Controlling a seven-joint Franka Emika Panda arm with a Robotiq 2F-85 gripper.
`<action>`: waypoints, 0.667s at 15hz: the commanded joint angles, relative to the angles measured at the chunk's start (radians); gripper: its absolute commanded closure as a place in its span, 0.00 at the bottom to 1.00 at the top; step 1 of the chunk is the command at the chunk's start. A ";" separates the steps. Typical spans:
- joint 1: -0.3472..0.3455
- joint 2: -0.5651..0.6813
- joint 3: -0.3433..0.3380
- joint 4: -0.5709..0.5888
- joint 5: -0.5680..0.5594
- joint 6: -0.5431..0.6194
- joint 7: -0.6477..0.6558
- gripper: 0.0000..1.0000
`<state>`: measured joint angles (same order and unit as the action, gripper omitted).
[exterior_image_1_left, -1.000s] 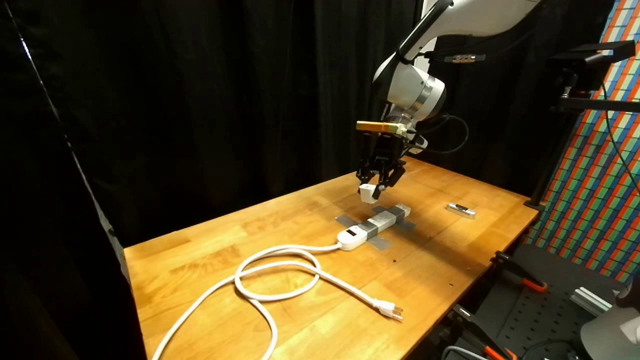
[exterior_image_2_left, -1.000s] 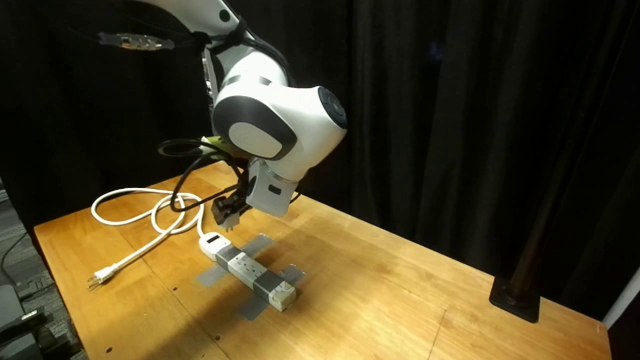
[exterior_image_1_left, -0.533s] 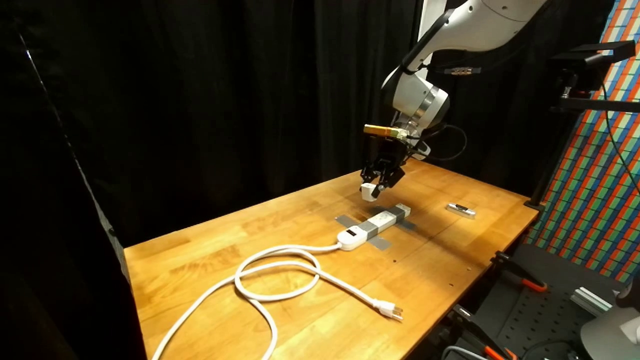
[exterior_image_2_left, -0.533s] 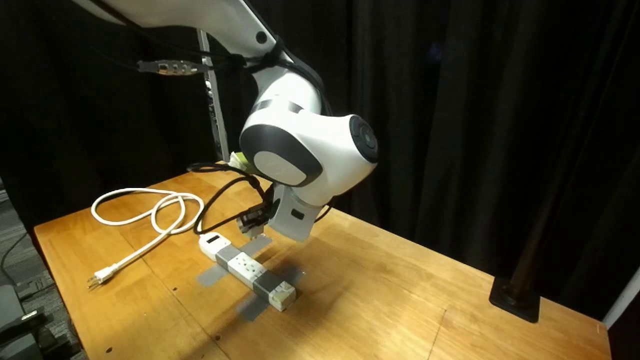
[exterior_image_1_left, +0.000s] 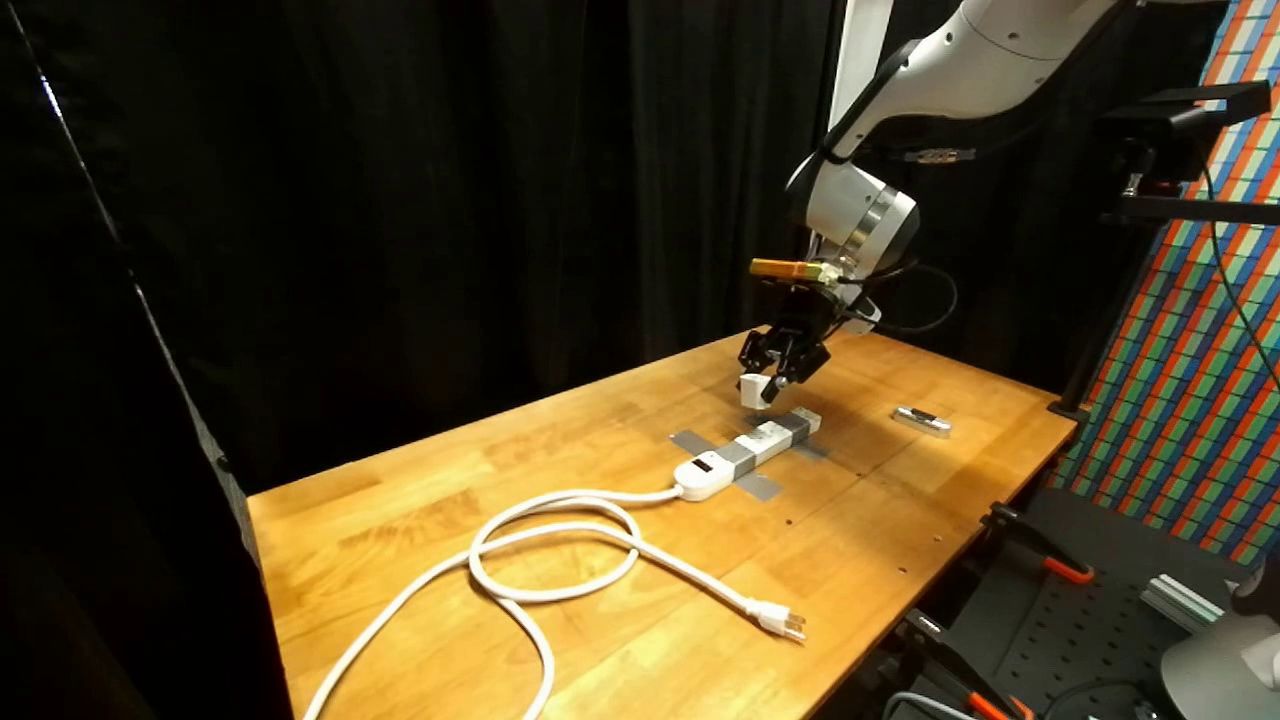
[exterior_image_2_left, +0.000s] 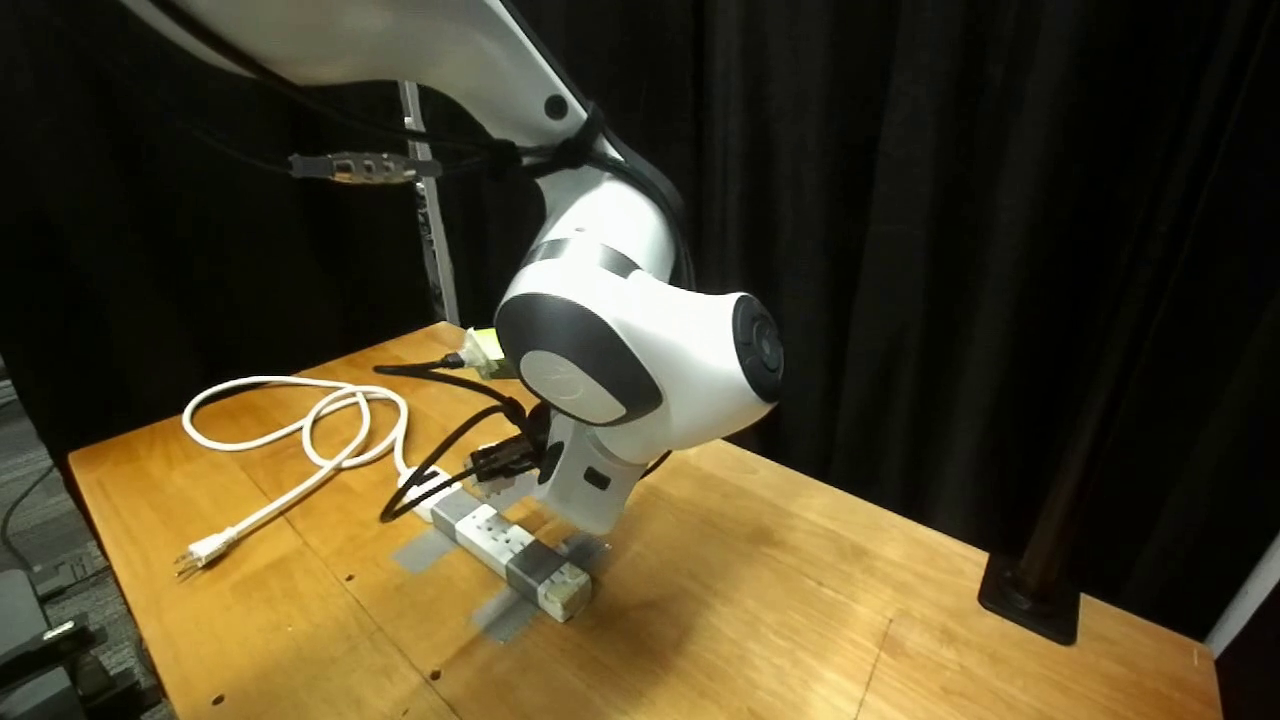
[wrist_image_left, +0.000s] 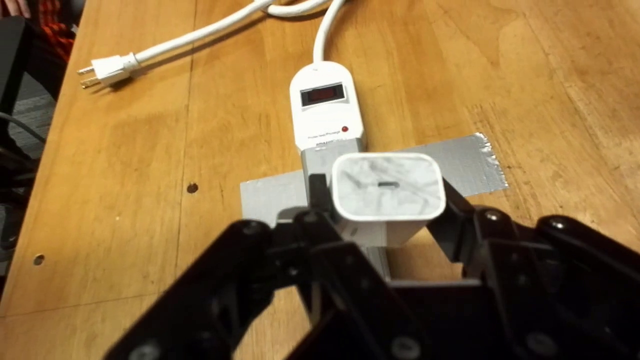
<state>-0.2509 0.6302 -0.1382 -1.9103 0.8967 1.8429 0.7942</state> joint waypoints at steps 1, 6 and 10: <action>0.014 0.016 -0.016 0.003 0.005 -0.020 -0.078 0.76; 0.017 0.044 -0.020 0.006 -0.003 -0.019 -0.172 0.76; 0.018 0.056 -0.022 0.000 0.003 -0.006 -0.265 0.76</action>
<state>-0.2474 0.6861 -0.1434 -1.9105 0.8946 1.8391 0.6001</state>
